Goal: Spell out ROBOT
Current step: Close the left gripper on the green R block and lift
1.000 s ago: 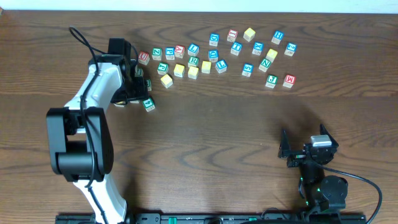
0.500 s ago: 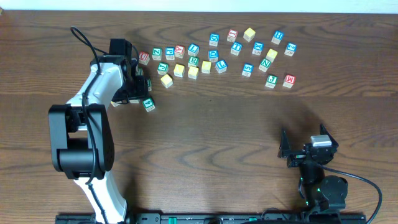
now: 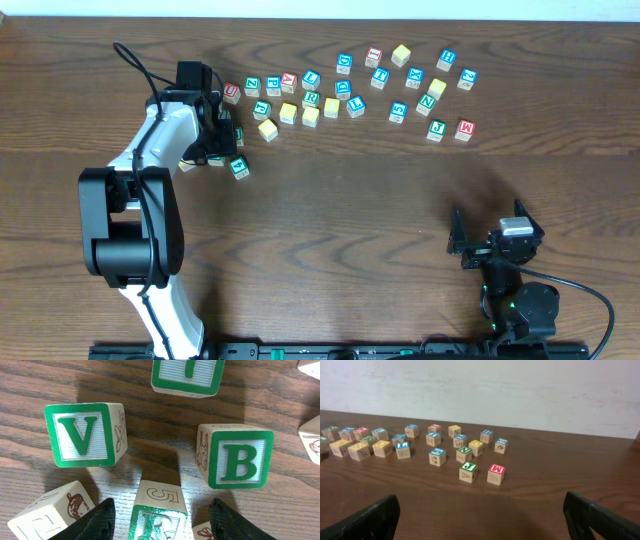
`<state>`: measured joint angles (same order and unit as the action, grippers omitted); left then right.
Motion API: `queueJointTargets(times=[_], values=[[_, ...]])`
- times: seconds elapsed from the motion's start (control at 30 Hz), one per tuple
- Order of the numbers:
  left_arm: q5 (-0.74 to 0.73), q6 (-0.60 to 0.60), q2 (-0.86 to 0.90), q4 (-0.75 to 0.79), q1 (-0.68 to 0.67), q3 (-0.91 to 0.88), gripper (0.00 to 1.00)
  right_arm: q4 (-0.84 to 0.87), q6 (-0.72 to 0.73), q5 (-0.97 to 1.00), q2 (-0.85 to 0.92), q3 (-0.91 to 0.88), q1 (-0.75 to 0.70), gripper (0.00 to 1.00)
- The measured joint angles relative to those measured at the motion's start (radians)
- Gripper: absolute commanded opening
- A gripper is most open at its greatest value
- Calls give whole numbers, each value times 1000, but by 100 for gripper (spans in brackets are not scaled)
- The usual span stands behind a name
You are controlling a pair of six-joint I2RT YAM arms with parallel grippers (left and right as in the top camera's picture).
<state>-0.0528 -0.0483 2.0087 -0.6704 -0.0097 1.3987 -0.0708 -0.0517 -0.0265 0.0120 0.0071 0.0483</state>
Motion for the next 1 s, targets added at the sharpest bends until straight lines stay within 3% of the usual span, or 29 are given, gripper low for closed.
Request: queueJointTargets(times=[0.17,0.63,1.0], values=[[1,0,0,21,0,-16,55,0,0,0,0,0,0,99],[3,0,0,32,0,-48,33,0,0,0,0,0,0,99],[4,0,-13,23,0,-48,32,0,0,0,0,0,0,99]])
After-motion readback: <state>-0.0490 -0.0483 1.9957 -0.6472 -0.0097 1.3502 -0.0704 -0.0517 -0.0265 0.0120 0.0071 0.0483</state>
